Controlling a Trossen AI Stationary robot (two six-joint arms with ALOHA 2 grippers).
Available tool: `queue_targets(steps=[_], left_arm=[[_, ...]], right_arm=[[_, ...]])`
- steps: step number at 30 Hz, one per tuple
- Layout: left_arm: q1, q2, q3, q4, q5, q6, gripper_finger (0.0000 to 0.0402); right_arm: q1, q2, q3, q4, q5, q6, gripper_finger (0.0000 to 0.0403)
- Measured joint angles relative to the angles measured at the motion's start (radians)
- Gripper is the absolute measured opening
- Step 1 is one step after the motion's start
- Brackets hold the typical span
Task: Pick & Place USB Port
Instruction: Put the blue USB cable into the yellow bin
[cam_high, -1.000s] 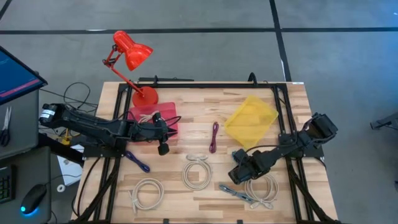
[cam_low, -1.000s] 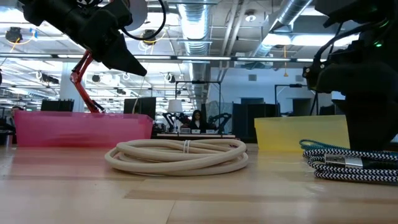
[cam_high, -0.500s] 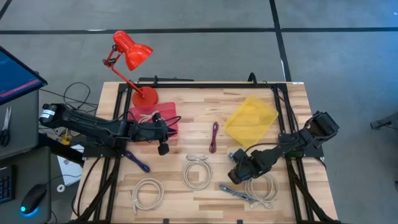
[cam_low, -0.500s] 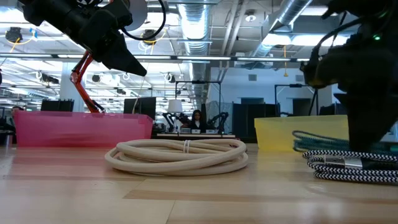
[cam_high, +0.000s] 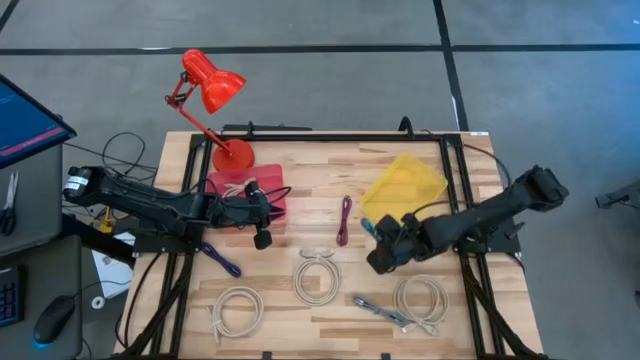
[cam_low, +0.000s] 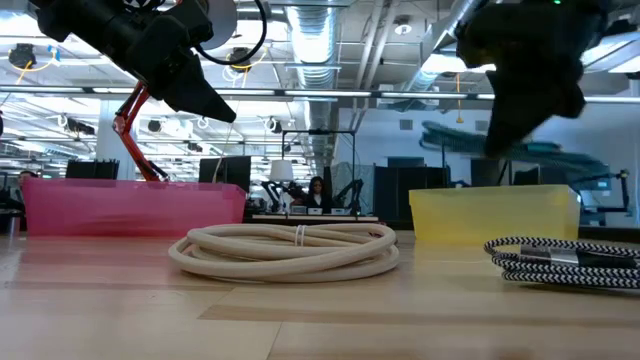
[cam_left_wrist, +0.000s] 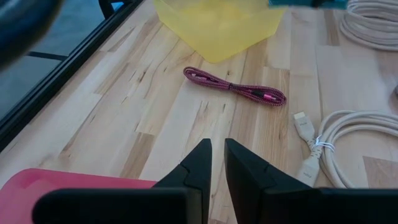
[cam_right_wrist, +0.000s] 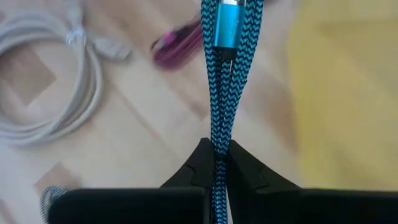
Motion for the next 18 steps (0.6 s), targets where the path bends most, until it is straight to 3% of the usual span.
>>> queue_targets(steps=[10, 18], left_arm=[[0.001, 0.0, 0.0, 0.001, 0.0, 0.0, 0.0043], [0.001, 0.0, 0.0, 0.001, 0.0, 0.0, 0.0043]], right_arm=[[-0.127, -0.158, 0.001, -0.181, 0.095, -0.139, 0.0009], [-0.275, -0.203, 0.001, -0.248, 0.129, -0.286, 0.0009]])
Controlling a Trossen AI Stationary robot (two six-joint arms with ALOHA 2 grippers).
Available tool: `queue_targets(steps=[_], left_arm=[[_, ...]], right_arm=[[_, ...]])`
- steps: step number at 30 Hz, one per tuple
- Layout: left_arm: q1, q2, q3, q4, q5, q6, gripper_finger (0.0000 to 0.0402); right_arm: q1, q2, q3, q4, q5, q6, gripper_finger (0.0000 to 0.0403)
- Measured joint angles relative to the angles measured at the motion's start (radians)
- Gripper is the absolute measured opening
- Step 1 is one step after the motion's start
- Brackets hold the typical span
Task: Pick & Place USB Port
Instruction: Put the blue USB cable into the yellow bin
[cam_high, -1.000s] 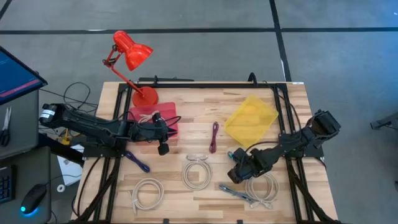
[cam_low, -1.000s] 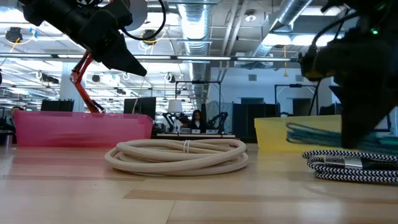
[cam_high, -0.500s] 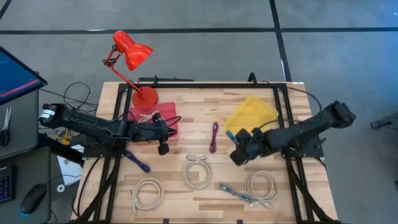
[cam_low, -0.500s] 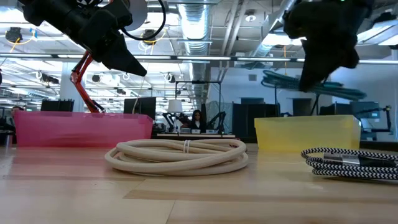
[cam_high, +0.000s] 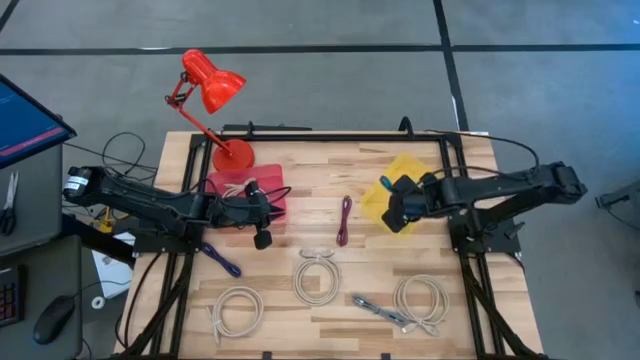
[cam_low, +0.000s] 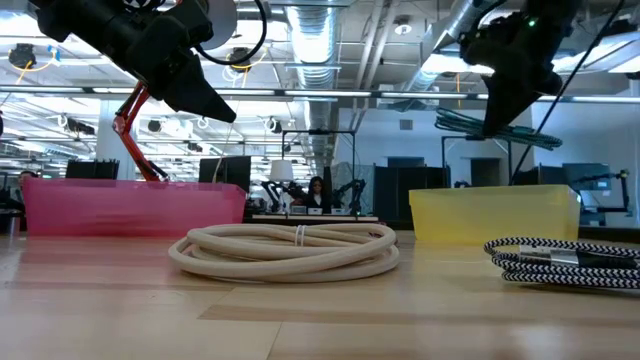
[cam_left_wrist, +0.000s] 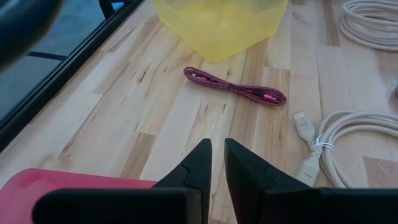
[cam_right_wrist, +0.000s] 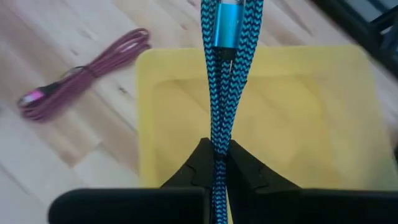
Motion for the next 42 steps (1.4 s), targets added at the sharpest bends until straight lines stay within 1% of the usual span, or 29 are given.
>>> queue_targets(steps=[6, 9, 14, 24, 32, 42], left_arm=[[0.0, 0.0, 0.0, 0.0, 0.0, 0.0, 0.0043], [0.0, 0.0, 0.0, 0.0, 0.0, 0.0, 0.0043], [0.0, 0.0, 0.0, 0.0, 0.0, 0.0, 0.0043], [0.0, 0.0, 0.0, 0.0, 0.0, 0.0, 0.0043], [0.0, 0.0, 0.0, 0.0, 0.0, 0.0, 0.0043], [0.0, 0.0, 0.0, 0.0, 0.0, 0.0, 0.0043]], right_arm=[[-0.113, 0.008, -0.003, 0.005, 0.0, -0.125, 0.0009], [-0.161, 0.007, -0.02, 0.017, 0.0, -0.163, 0.0009], [-0.225, 0.007, -0.073, 0.016, 0.022, -0.184, 0.0008], [-0.326, 0.007, -0.201, 0.141, 0.022, -0.219, 0.0008], [-0.37, 0.007, -0.248, 0.207, 0.02, -0.218, 0.001], [-0.376, 0.007, -0.26, 0.223, -0.012, -0.215, 0.0006]])
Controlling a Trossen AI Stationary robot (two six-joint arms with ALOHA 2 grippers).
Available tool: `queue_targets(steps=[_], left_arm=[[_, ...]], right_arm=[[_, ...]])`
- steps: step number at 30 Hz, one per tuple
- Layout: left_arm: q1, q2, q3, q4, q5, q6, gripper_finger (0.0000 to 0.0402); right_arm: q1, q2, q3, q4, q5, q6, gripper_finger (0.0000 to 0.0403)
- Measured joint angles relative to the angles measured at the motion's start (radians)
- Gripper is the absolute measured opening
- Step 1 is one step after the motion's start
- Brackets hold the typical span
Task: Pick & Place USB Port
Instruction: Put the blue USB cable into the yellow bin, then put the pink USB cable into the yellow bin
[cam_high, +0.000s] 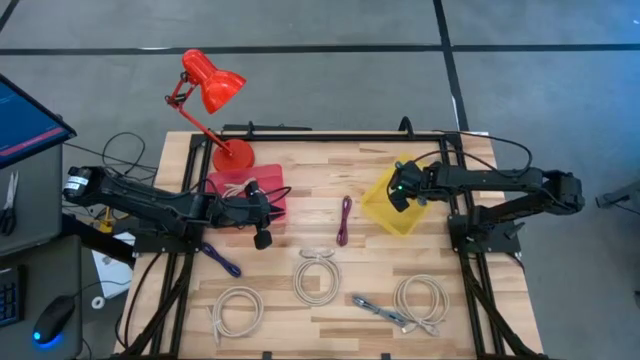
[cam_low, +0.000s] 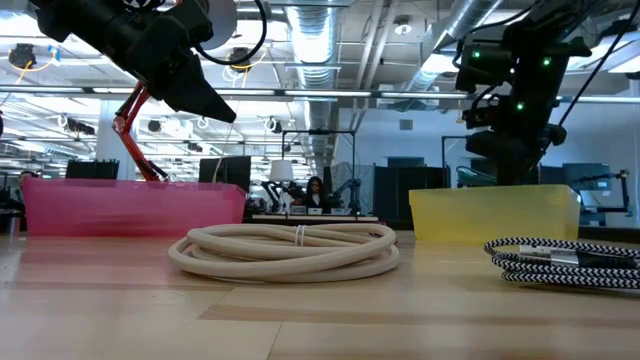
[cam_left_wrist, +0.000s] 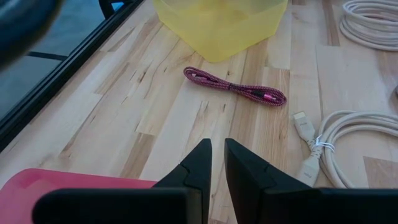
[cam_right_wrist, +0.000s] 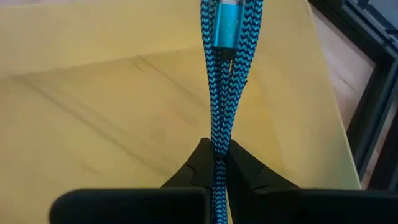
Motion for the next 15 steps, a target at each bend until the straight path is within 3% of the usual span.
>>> queue_targets(steps=[15], left_arm=[[0.0, 0.0, 0.0, 0.0, 0.0, 0.0, 0.0043]], right_arm=[[0.0, 0.0, 0.0, -0.001, -0.022, 0.008, 0.0079]])
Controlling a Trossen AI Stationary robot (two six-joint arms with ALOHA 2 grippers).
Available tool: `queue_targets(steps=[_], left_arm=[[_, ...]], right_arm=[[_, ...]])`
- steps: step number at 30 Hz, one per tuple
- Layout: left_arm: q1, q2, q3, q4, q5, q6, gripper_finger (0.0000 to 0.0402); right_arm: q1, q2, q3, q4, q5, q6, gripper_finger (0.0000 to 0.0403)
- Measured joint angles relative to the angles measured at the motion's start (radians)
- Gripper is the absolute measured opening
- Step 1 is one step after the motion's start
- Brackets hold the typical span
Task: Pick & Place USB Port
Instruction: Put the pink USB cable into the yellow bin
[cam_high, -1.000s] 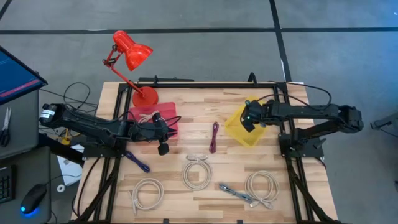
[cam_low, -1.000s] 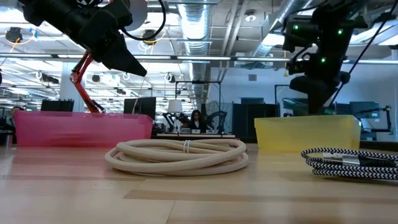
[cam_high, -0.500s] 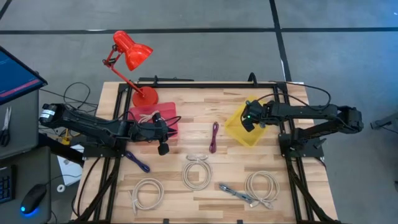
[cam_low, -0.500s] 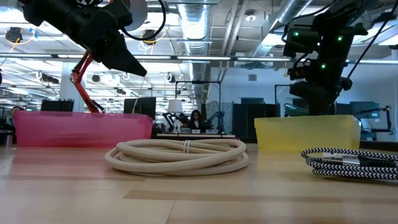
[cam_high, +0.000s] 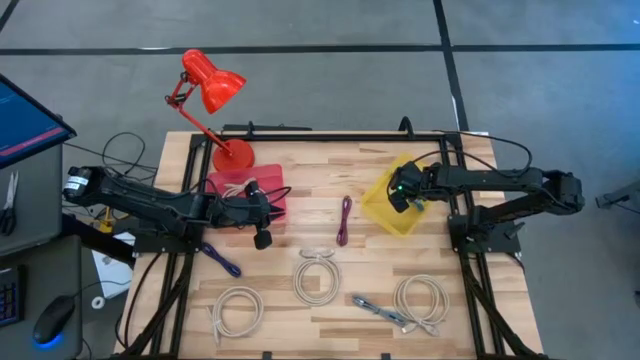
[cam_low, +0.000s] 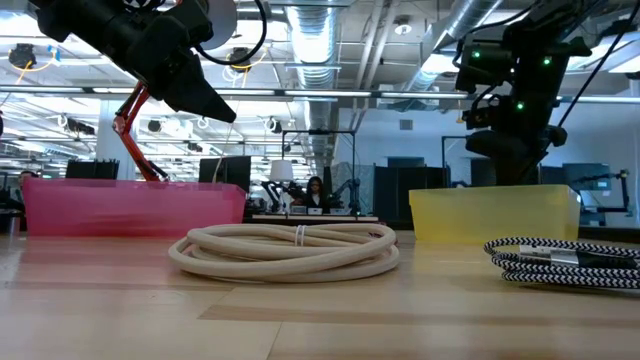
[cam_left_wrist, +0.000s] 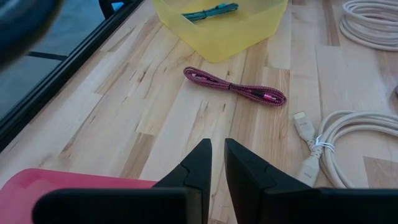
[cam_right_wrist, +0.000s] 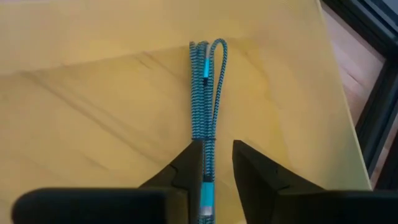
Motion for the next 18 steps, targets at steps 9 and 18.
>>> queue_targets(steps=[9, 18], left_arm=[[0.0, 0.0, 0.0, 0.0, 0.0, 0.0, 0.0043], [0.0, 0.0, 0.0, 0.0, 0.0, 0.0, 0.0043]], right_arm=[[0.033, 0.0, 0.057, -0.007, -0.057, -0.059, 0.0082], [0.118, 0.0, 0.202, 0.033, -0.194, -0.064, 0.0083]])
